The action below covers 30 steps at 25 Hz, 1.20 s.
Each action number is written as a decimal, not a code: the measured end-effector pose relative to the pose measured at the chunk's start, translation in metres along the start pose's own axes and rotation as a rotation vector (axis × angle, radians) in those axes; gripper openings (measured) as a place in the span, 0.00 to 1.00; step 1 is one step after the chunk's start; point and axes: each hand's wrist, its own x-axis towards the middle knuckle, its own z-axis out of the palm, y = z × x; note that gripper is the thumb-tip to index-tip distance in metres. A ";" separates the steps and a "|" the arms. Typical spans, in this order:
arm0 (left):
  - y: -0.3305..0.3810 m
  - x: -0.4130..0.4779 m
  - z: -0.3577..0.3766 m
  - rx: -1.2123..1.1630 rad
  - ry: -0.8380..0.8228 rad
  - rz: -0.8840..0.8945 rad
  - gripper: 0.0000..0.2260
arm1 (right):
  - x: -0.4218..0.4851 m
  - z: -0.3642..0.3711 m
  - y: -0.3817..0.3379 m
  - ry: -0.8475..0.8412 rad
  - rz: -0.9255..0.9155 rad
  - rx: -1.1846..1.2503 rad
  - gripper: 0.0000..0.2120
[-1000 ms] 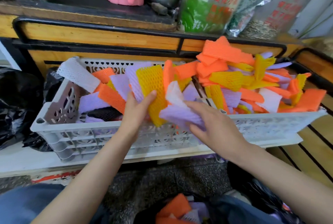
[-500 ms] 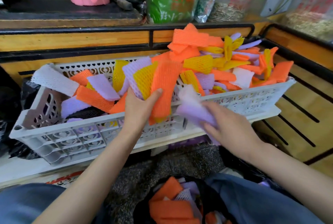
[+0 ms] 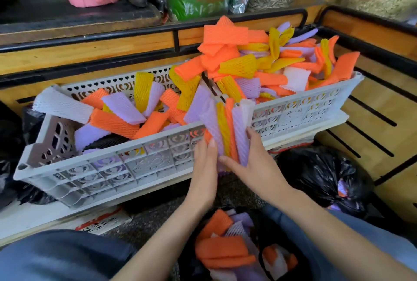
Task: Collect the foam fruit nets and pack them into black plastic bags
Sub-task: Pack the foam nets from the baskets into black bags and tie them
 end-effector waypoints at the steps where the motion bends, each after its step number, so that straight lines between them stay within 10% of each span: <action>1: -0.007 -0.010 0.000 -0.014 -0.060 -0.033 0.36 | -0.006 0.003 0.008 -0.011 0.041 0.018 0.50; 9: -0.074 -0.079 -0.013 0.422 -0.371 -0.088 0.22 | -0.060 0.033 0.084 0.037 0.403 0.118 0.36; 13: -0.119 -0.095 -0.054 0.869 -0.287 -0.289 0.31 | -0.084 0.038 0.097 -0.044 0.411 0.280 0.30; 17: -0.136 -0.110 -0.070 0.773 -0.337 -0.577 0.27 | -0.116 0.057 0.111 -0.283 0.341 0.294 0.31; 24: -0.154 -0.094 -0.090 0.722 -0.126 -0.546 0.10 | -0.112 0.057 0.142 -0.760 0.154 -0.447 0.42; 30: -0.162 -0.107 -0.068 0.543 -0.126 -0.766 0.16 | -0.096 0.071 0.149 -0.648 0.222 -0.538 0.39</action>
